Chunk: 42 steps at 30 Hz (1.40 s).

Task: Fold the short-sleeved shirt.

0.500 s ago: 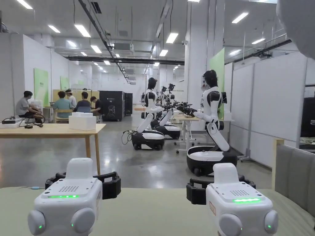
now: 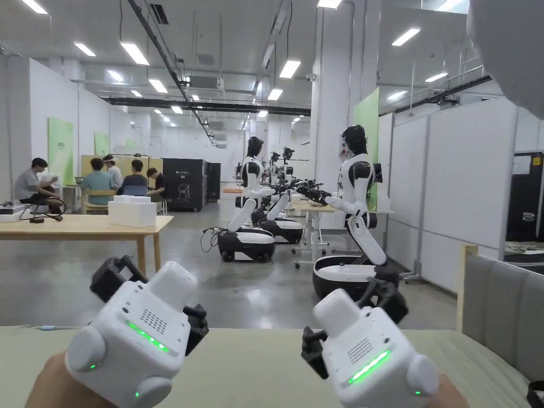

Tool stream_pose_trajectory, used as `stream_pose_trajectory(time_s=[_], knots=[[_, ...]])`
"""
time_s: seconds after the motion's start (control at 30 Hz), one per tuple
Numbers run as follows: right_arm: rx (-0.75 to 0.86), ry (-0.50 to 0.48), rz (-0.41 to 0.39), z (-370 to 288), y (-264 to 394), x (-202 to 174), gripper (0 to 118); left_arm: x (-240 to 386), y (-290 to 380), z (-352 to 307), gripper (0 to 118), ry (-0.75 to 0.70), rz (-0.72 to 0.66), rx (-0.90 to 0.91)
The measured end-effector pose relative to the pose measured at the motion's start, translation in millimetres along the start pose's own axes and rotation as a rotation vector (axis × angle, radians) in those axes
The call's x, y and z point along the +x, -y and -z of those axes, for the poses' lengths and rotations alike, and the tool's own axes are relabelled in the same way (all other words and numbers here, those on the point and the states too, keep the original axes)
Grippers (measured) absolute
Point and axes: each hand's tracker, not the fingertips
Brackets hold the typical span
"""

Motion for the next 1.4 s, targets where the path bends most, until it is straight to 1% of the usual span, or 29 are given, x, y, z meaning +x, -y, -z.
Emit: stream_pose_trajectory(time_s=[0.03,0.07,0.13,0.17,0.2,0.23,0.27,0.3,0.33,0.37,0.4,0.43,0.5,0.53,0.57,0.6,0.63,0.67,0.7,0.73,0.8,0.87,0.97,1.1,1.27,1.3,1.33,1.37,1.4], knots=[[0.012,-0.016,-0.123,0.1,1.6,-9.5,118,7.8,-1.8,2.0,118,0.000,0.137,-0.006],[0.024,-0.032,-0.273,-1.2,4.5,-22.3,118,19.7,-1.5,3.6,118,-0.009,0.312,-0.013],[0.014,-0.069,-0.589,-2.0,15.2,-48.9,118,46.3,9.4,6.6,118,-0.021,0.662,-0.011],[0.013,-0.085,-0.769,-3.2,24.7,-63.5,118,62.5,21.1,8.5,118,-0.051,0.875,0.003],[0.029,-0.085,-0.915,-8.8,36.0,-72.2,118,75.9,35.7,9.1,118,-0.050,1.053,0.025],[0.027,-0.087,-1.005,-9.7,45.7,-80.1,118,86.9,49.5,7.8,118,-0.055,1.157,0.046],[0.004,-0.100,-1.017,-10.6,51.1,-83.6,118,92.1,57.4,6.1,118,-0.030,1.174,0.058],[-0.020,-0.105,-0.939,-15.0,49.7,-80.0,118,93.5,58.8,4.1,118,-0.026,1.083,0.050],[-0.044,-0.106,-0.804,-21.2,44.5,-71.1,118,91.6,55.0,2.2,118,-0.006,0.948,0.037],[-0.066,-0.105,-0.645,-22.5,38.7,-62.0,118,80.5,52.3,-0.6,118,0.011,0.751,0.019],[-0.100,-0.106,-0.465,-21.9,30.3,-48.7,118,68.2,44.3,-1.4,118,0.024,0.525,-0.002],[-0.134,-0.109,-0.260,-21.0,21.2,-31.7,118,53.8,36.4,-1.2,118,0.033,0.303,-0.029],[-0.166,-0.136,0.202,-5.3,15.3,8.7,118,12.0,23.1,-0.1,118,0.057,-0.181,-0.045],[-0.171,-0.125,0.423,-5.2,13.8,27.1,118,-2.8,23.0,-1.8,118,0.067,-0.383,-0.034],[-0.161,-0.118,0.659,-6.9,16.8,44.4,118,-16.4,25.8,-4.0,118,0.085,-0.623,-0.022],[-0.149,-0.124,0.855,2.6,26.0,55.8,118,-25.9,30.8,-5.0,118,0.100,-0.796,-0.012],[-0.135,-0.131,0.996,1.5,31.1,62.1,118,-29.9,36.2,-6.5,118,0.127,-0.916,-0.007],[-0.121,-0.132,1.108,0.4,36.1,64.2,118,-30.9,40.3,-7.0,118,0.126,-1.022,-0.013],[-0.121,-0.111,1.133,-0.5,37.6,60.0,118,-28.4,41.9,-7.8,118,0.109,-1.040,-0.028],[-0.125,-0.106,1.136,-0.6,37.9,56.6,118,-25.2,42.7,-8.9,118,0.096,-1.031,-0.028],[-0.145,-0.140,1.064,3.4,37.4,48.7,118,-17.0,43.4,-11.0,118,0.082,-0.943,-0.028],[-0.157,-0.137,1.002,2.1,31.8,37.1,118,-13.7,43.7,-12.2,118,0.051,-0.870,-0.045],[-0.146,-0.128,0.980,1.0,30.2,34.1,118,-18.6,49.3,-12.5,118,0.055,-0.882,-0.047],[-0.137,-0.116,0.985,0.1,29.7,34.5,118,-29.2,60.5,-11.3,118,0.056,-0.919,-0.065],[-0.124,-0.094,0.970,-6.3,28.3,35.0,118,-38.5,74.5,-14.0,118,0.058,-0.909,-0.072],[-0.123,-0.096,0.965,-6.5,28.3,34.8,117,-36.1,70.6,-12.9,116,0.058,-0.908,-0.071],[-0.122,-0.092,0.955,-7.9,28.3,34.3,114,-36.0,70.6,-12.8,112,0.057,-0.906,-0.073],[-0.115,-0.088,0.950,-10.8,28.8,34.0,99,-35.9,70.5,-13.0,95,0.061,-0.906,-0.072],[-0.105,-0.084,0.946,-12.6,28.2,34.9,32,-35.5,69.5,-13.6,25,0.080,-0.906,-0.055]])
